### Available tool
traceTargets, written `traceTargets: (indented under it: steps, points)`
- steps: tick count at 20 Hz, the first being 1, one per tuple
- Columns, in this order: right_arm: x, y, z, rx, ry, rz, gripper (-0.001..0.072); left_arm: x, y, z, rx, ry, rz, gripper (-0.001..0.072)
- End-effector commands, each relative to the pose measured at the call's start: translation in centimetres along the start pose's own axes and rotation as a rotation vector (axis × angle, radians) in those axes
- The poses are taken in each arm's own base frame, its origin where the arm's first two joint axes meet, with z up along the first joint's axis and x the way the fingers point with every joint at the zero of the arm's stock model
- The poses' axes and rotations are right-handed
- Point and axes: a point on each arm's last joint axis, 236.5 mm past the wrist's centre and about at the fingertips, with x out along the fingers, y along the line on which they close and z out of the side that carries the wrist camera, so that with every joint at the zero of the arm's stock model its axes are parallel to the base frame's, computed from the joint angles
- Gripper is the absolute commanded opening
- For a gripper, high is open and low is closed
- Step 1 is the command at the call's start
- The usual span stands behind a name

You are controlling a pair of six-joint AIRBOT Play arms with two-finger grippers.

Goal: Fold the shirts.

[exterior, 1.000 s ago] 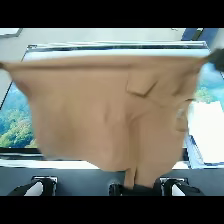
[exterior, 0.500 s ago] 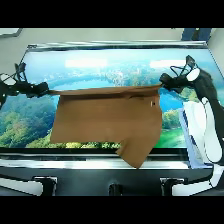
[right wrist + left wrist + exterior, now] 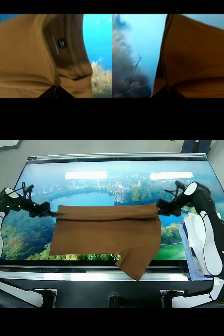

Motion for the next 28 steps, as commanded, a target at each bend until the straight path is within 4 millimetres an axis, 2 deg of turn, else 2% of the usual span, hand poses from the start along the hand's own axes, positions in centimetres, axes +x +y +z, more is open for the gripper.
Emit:
traceTargets:
  steps: [1,3,6,7,8,9,11,12,14,15,17,19,21,24,27,28]
  points:
    - [2.4,-0.9,-3.2,0.025,0.136,-0.006,0.0035,1.0,0.1,-5.5,-0.017,0.258,-0.036,0.0035]
    - [3.3,-1.0,-3.2,0.040,0.149,-0.002,0.0035,1.3,0.1,-6.1,-0.022,0.290,-0.041,0.0035]
    - [3.4,-1.0,-2.9,0.058,0.134,-0.004,0.0038,1.5,0.0,-6.2,-0.031,0.294,-0.040,0.0041]
    - [3.3,-1.0,-2.9,0.067,0.133,-0.003,0.0111,1.4,0.0,-6.2,-0.030,0.295,-0.040,0.0168]
    - [2.9,-0.8,-2.8,0.065,0.125,0.004,0.0247,1.0,0.2,-6.2,-0.033,0.296,-0.040,0.0402]
    - [2.1,-0.7,-2.7,0.037,0.114,0.000,0.0319,0.4,0.5,-6.2,-0.036,0.294,-0.039,0.0437]
    - [-0.5,-1.9,-2.8,0.018,0.094,-0.023,0.0337,-1.6,1.5,-6.1,-0.056,0.271,-0.031,0.0448]
    - [-1.8,-2.7,-3.0,0.045,0.100,-0.016,0.0370,-2.9,2.0,-6.4,-0.068,0.263,-0.026,0.0464]
    - [-3.8,-4.7,-5.2,0.106,0.183,-0.010,0.0384,-4.6,2.9,-7.6,-0.099,0.263,-0.024,0.0471]
    - [-4.1,-5.3,-6.9,0.119,0.243,-0.013,0.0394,-4.8,3.2,-9.1,-0.120,0.277,-0.026,0.0470]
    - [-3.6,-6.0,-9.7,0.118,0.313,-0.021,0.0399,-3.8,3.8,-13.6,-0.158,0.325,-0.022,0.0454]
    - [-2.5,-6.0,-11.6,0.141,0.314,-0.007,0.0399,-1.3,4.2,-18.7,-0.182,0.349,-0.025,0.0453]
    - [-1.9,-6.2,-13.2,0.145,0.303,-0.003,0.0399,1.0,4.7,-22.0,-0.200,0.332,-0.023,0.0453]
    - [-1.9,-6.9,-15.1,0.119,0.312,-0.028,0.0399,2.2,4.9,-22.2,-0.198,0.289,-0.032,0.0451]
    - [-2.3,-7.2,-15.2,0.103,0.299,-0.042,0.0399,2.6,4.7,-22.0,-0.210,0.287,-0.047,0.0450]
    - [-2.3,-7.2,-15.2,0.100,0.298,-0.041,0.0399,2.7,4.5,-21.5,-0.217,0.267,-0.056,0.0397]
